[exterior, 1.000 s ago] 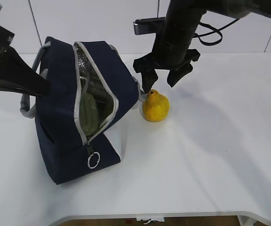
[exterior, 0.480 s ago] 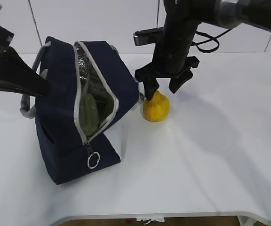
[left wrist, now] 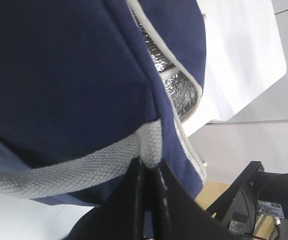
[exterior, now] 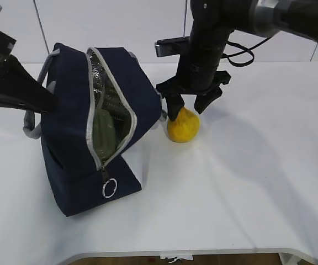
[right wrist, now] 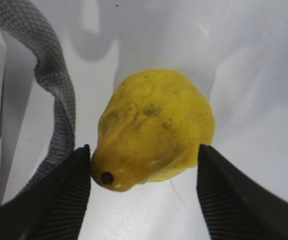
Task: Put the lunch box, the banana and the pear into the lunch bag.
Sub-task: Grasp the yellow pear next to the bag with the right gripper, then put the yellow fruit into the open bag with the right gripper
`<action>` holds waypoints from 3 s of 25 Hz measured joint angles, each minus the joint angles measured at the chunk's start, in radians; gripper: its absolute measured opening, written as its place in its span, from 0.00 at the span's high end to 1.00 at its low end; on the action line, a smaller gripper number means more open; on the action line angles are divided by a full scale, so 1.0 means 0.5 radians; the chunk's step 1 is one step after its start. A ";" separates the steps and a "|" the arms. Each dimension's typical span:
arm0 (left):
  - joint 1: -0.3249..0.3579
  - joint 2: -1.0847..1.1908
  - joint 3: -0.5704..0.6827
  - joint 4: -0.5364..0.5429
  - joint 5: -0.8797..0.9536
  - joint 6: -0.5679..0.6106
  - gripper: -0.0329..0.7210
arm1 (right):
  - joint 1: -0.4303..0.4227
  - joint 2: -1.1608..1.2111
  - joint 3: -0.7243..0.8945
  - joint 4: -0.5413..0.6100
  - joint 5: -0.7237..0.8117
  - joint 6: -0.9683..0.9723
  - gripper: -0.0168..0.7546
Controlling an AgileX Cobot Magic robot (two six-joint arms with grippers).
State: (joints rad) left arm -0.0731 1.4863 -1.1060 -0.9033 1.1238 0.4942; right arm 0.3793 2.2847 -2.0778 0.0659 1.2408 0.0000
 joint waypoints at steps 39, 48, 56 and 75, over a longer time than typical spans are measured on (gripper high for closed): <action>0.000 -0.005 0.000 0.120 0.115 0.000 0.96 | 0.000 -0.461 -0.290 0.797 0.028 -0.299 0.64; 0.000 -0.005 0.000 0.104 0.117 0.000 0.96 | 0.000 -0.379 -0.300 1.148 0.031 -0.401 0.64; 0.000 -0.005 0.000 0.082 0.120 0.000 0.96 | 0.042 -0.239 -0.300 1.155 0.031 -0.401 0.64; 0.000 -0.006 0.000 0.021 0.126 0.000 0.96 | 0.089 -0.144 -0.300 0.982 0.028 -0.401 0.63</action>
State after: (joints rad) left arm -0.0731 1.4830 -1.1060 -0.8927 1.1868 0.4942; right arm 0.4238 2.2128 -2.2278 0.5566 1.2547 -0.2006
